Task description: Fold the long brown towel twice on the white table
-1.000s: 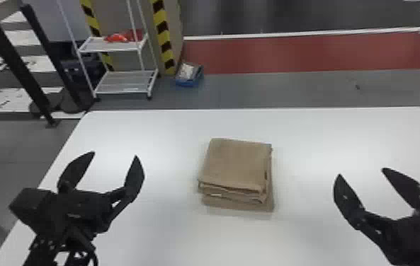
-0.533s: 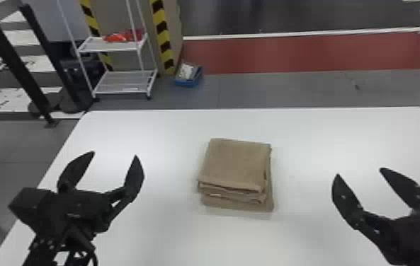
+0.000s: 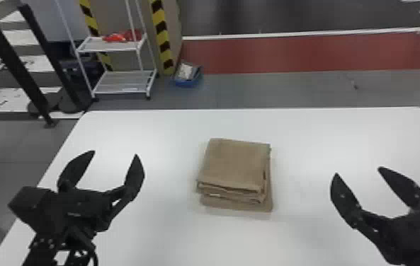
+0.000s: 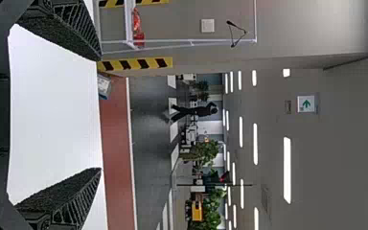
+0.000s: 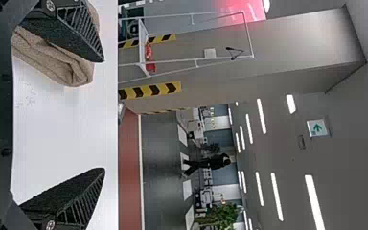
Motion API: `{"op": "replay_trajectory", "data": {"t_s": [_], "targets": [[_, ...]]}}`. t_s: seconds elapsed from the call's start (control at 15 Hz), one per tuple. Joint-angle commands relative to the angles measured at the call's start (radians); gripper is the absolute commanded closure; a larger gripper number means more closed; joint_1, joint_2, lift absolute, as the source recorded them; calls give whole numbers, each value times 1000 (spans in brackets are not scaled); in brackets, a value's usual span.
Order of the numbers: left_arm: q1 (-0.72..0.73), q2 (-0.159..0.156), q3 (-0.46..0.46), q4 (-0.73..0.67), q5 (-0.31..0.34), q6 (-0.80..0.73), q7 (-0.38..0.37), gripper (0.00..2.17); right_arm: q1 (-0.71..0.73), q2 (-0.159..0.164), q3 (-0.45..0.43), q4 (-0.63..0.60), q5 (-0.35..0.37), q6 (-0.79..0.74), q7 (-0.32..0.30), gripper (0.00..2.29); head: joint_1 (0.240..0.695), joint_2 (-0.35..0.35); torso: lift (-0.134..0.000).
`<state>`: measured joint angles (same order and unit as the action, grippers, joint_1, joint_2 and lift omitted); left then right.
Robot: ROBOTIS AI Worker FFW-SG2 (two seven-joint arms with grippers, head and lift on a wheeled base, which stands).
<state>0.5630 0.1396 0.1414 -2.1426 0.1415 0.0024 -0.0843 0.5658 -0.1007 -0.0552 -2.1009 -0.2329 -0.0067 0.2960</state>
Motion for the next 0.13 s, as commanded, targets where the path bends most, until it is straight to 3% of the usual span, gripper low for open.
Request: {"op": "replay_trajectory", "data": {"t_s": [0.0,0.07], "targets": [[-2,0,-2,1,1,0,0,66,0,-1,0,1,1,0,0,70,695,116,-123],[-2,0,-2,1,1,0,0,66,0,-1,0,1,1,0,-1,70,695,115,-123]]}}
